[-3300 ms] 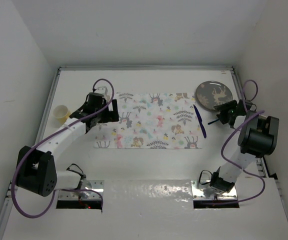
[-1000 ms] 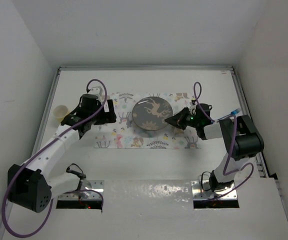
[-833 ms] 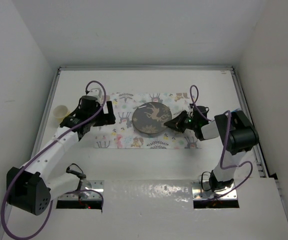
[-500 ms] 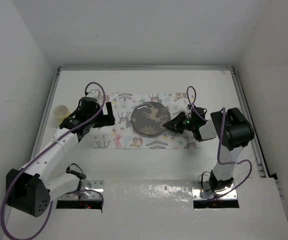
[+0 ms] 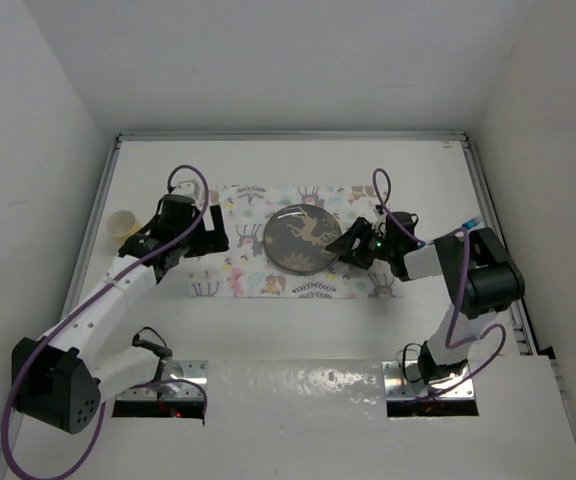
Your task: Set the dinner table for one person
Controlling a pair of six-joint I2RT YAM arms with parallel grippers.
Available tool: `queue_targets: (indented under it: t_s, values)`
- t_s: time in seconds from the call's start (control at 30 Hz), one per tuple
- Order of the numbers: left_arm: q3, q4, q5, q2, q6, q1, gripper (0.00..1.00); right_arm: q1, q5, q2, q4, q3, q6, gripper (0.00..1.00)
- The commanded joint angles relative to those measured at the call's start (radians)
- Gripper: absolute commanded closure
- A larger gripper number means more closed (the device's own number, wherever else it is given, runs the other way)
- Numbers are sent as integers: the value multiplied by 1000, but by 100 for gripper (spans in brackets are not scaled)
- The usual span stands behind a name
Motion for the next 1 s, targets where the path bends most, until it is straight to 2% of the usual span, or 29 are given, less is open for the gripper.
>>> queue_targets:
  t_s: [0.0, 0.13, 0.3, 0.37, 0.43, 0.47, 0.53, 0.63, 0.87, 0.97]
  values:
    - [103, -42, -51, -8, -38, 10, 0, -17, 118, -117, -330, 73, -237, 35]
    - [215, -149, -137, 29, -68, 22, 2, -17, 354, -257, -688, 165, -380, 28]
    - [344, -222, -169, 57, -62, 121, 10, -17, 534, -431, -889, 229, -474, 26]
    - [369, -249, -201, 61, -45, 198, 13, -16, 556, -468, -952, 243, -488, 26]
    - [376, -263, -172, 68, -10, 273, 16, -16, 575, -514, -998, 248, -492, 26]
    - [381, -268, -165, 72, -1, 346, 18, -14, 574, -527, -1013, 254, -495, 26]
    - [390, -282, -206, 100, -1, 359, 20, -11, 563, -557, -1048, 260, -500, 27]
    - [413, -269, -191, 138, -8, 428, 25, 3, 562, -593, -1081, 268, -511, 27]
    - [438, -237, -143, 252, -41, 661, 30, 20, 488, -640, -1127, 285, -534, 28]
    - [435, -194, -138, 288, -44, 729, 33, 21, 477, -665, -1124, 274, -541, 28]
